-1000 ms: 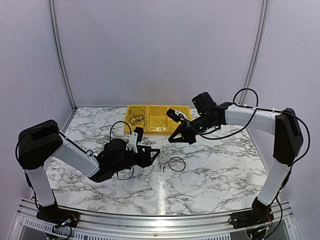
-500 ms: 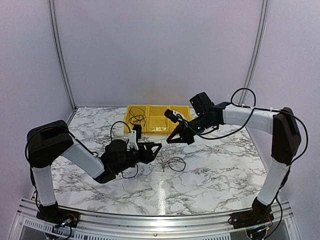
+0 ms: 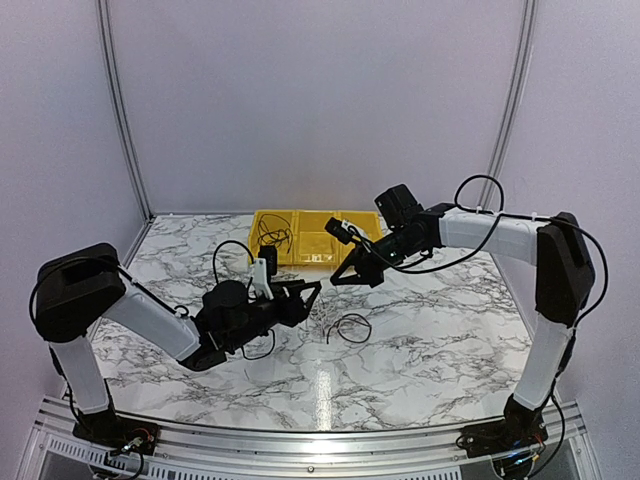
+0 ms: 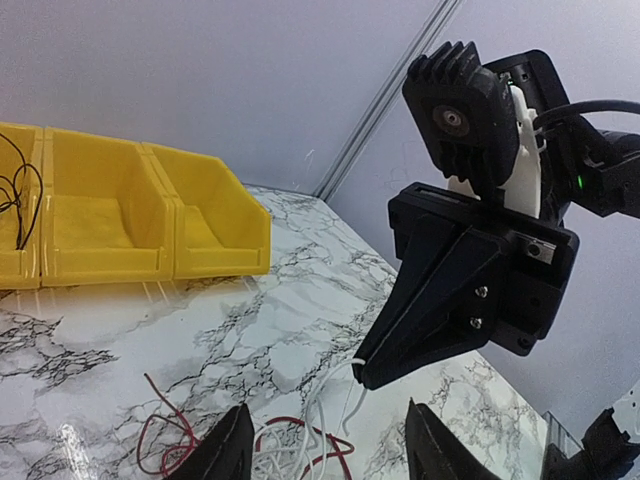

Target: Untangle the cables

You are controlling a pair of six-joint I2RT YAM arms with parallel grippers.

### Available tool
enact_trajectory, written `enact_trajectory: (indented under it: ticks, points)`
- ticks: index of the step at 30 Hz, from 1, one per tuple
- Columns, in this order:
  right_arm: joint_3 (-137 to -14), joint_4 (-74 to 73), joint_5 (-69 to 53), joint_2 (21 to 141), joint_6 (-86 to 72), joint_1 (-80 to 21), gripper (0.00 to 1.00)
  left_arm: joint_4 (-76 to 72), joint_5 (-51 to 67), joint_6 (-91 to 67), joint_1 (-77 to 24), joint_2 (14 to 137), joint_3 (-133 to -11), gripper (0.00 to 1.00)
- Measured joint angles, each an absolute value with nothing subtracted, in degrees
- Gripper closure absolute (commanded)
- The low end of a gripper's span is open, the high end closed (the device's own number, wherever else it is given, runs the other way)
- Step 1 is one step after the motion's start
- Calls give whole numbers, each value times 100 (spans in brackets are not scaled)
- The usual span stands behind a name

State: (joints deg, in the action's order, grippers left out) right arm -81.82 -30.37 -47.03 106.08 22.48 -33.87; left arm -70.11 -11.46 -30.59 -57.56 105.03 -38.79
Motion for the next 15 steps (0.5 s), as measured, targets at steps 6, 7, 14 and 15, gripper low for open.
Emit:
enact_trajectory:
  ticks: [6, 7, 14, 15]
  points:
    - [-8182, -3037, -4707, 10606, 2248, -3387, 100, -6982, -1199, -3065, -5754, 10973, -4348, 59]
    - [-8182, -3035, -4709, 10606, 2248, -3387, 100, -6976, -1214, -3072, -5754, 11041, -4407, 60]
    - [-8180, -3024, -4727, 10545, 2246, -3387, 100, -6908, -1444, -3057, -5741, 11408, -4617, 66]
    - [-8180, -3024, -4737, 10519, 2246, -3387, 100, -6908, -1479, -3059, -5736, 11454, -4633, 67]
